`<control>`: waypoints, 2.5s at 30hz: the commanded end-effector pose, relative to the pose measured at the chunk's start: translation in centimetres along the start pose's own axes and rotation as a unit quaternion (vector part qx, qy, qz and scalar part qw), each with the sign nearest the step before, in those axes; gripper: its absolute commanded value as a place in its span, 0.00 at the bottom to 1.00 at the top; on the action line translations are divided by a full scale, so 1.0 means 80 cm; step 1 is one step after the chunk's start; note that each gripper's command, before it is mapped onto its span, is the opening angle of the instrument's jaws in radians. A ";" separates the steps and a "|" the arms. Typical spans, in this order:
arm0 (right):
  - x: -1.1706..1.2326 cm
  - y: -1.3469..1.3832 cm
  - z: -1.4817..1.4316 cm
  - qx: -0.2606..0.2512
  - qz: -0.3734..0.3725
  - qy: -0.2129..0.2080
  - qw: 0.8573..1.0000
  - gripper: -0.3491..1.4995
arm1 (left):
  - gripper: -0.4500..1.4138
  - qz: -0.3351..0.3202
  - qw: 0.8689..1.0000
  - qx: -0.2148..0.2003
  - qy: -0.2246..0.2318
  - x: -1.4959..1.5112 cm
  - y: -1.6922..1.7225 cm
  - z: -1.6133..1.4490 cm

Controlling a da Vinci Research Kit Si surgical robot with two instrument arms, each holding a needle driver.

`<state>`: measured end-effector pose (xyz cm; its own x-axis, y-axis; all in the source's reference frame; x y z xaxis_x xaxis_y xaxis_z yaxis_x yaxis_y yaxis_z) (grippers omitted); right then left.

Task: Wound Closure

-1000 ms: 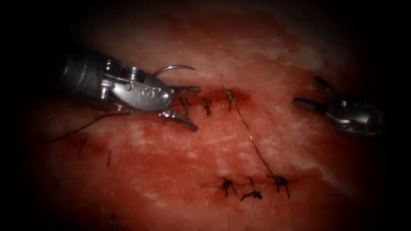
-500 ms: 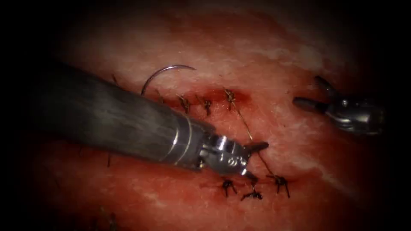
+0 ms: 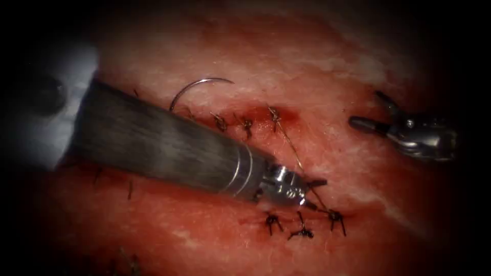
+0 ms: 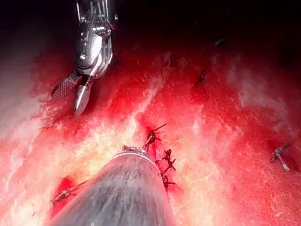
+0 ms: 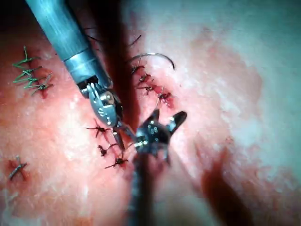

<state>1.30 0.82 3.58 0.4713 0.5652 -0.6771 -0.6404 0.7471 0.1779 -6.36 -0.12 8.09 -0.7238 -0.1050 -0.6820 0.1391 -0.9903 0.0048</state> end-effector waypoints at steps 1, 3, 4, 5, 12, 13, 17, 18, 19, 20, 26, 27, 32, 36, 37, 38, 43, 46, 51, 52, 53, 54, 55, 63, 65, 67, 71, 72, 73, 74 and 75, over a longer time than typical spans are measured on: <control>-0.0007 -0.0011 0.0004 0.002 0.000 0.000 1.000 0.87 | 0.23 0.002 1.000 -0.002 0.002 0.0001 0.0008 0.0013; -0.0006 -0.0011 0.0005 0.001 0.000 0.000 1.000 0.87 | 0.23 0.004 1.000 -0.002 0.002 0.0002 0.0009 0.0018; -0.0006 -0.0011 0.0005 0.001 0.000 0.000 1.000 0.87 | 0.23 0.005 1.000 -0.003 0.002 0.0003 0.0008 0.0020; -0.0006 -0.0012 0.0005 0.001 0.000 0.000 1.000 0.87 | 0.23 0.005 1.000 -0.003 0.002 0.0003 0.0008 0.0023; -0.0005 -0.0014 0.0007 0.000 0.000 0.000 1.000 0.87 | 0.16 0.017 1.000 -0.006 0.005 -0.0002 0.0017 0.0036; -0.0005 -0.0014 0.0007 0.000 0.000 0.000 1.000 0.87 | 0.11 0.021 1.000 -0.007 0.006 -0.0003 0.0017 0.0035; -0.0006 -0.0014 0.0007 0.000 0.000 0.000 1.000 0.87 | 0.00 0.023 1.000 -0.011 0.010 -0.0003 0.0015 0.0019; -0.0006 -0.0014 0.0007 -0.001 0.000 -0.001 1.000 0.87 | 0.00 0.019 1.000 -0.008 0.007 -0.0001 0.0012 0.0009; -0.0007 -0.0014 0.0008 0.003 0.000 0.001 1.000 0.87 | 0.00 0.015 1.000 -0.001 0.009 0.0001 0.0010 0.0002; -0.0008 -0.0013 0.0010 0.009 0.000 0.006 1.000 0.87 | 0.00 0.014 1.000 0.002 0.014 0.0003 0.0007 -0.0006; -0.0024 -0.0004 0.0031 0.112 -0.077 0.098 0.986 0.77 | 0.00 0.004 0.999 0.024 0.038 0.0014 -0.0016 -0.0061; -0.0027 -0.0004 0.0037 0.125 -0.109 0.109 0.980 0.76 | 0.00 0.002 0.999 0.027 0.041 0.0016 -0.0019 -0.0070; -0.0049 -0.0027 0.0078 0.189 -0.261 0.182 0.929 0.86 | 0.00 -0.002 0.998 0.031 0.046 0.0017 -0.0027 -0.0101; -0.0059 -0.0062 0.0101 0.219 -0.317 0.197 0.902 0.91 | 0.00 -0.002 0.998 0.033 0.046 0.0016 -0.0024 -0.0110; -0.0061 -0.0072 0.0107 0.222 -0.330 0.201 0.895 0.91 | 0.00 -0.002 0.998 0.033 0.046 0.0016 -0.0022 -0.0112; -0.0061 -0.0078 0.0111 0.224 -0.338 0.203 0.891 0.92 | 0.00 -0.002 0.998 0.033 0.046 0.0016 -0.0021 -0.0113; -0.0049 -0.0102 0.0121 0.221 -0.382 0.220 0.870 0.92 | 0.00 -0.003 0.998 0.032 0.046 0.0021 -0.0018 -0.0119; -0.0044 -0.0112 0.0127 0.219 -0.404 0.225 0.859 0.91 | 0.00 -0.005 0.998 0.032 0.047 0.0027 -0.0019 -0.0123; -0.0042 -0.0120 0.0138 0.215 -0.421 0.216 0.854 0.91 | 0.00 -0.007 0.998 0.033 0.047 0.0037 -0.0018 -0.0127; -0.0042 -0.0120 0.0140 0.211 -0.424 0.215 0.854 0.91 | 0.00 -0.008 0.998 0.033 0.047 0.0038 -0.0017 -0.0126; -0.0040 -0.0121 0.0142 0.208 -0.426 0.214 0.854 0.91 | 0.00 -0.008 0.998 0.033 0.047 0.0039 -0.0017 -0.0126; -0.0039 -0.0121 0.0144 0.205 -0.429 0.213 0.854 0.91 | 0.00 -0.008 0.998 0.034 0.047 0.0039 -0.0017 -0.0126; -0.0036 -0.0123 0.0149 0.201 -0.430 0.212 0.854 0.91 | 0.00 -0.008 0.998 0.034 0.046 0.0039 -0.0018 -0.0124; -0.0038 -0.0147 0.0177 0.195 -0.450 0.202 0.848 0.91 | 0.00 -0.008 0.998 0.034 0.046 0.0039 -0.0018 -0.0124; -0.0041 -0.0149 0.0180 0.195 -0.451 0.201 0.847 0.91 | 0.00 -0.008 0.998 0.034 0.046 0.0039 -0.0019 -0.0123; -0.0042 -0.0148 0.0184 0.194 -0.452 0.201 0.847 0.91 | 0.00 -0.008 0.998 0.034 0.046 0.0040 -0.0019 -0.0123; -0.0042 -0.0143 0.0190 0.193 -0.452 0.200 0.848 0.90 | 0.00 -0.009 0.998 0.034 0.046 0.0041 -0.0018 -0.0123; -0.0042 -0.0141 0.0192 0.192 -0.452 0.199 0.848 0.90 | 0.00 -0.009 0.998 0.034 0.046 0.0041 -0.0018 -0.0123; -0.0042 -0.0139 0.0194 0.192 -0.452 0.199 0.848 0.90 | 0.00 -0.009 0.998 0.034 0.046 0.0041 -0.0018 -0.0123; -0.0042 -0.0137 0.0196 0.192 -0.452 0.199 0.848 0.90 | 0.00 -0.009 0.998 0.035 0.046 0.0041 -0.0018 -0.0123; -0.0044 -0.0134 0.0199 0.189 -0.453 0.198 0.849 0.90 | 0.00 -0.009 0.998 0.035 0.046 0.0042 -0.0018 -0.0123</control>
<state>2.74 0.44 4.72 0.3789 -0.4078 -0.8307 0.1505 0.9129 -0.3795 -5.91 0.13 7.10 -0.6608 -0.0819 -0.7461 0.0763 -0.9962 0.0417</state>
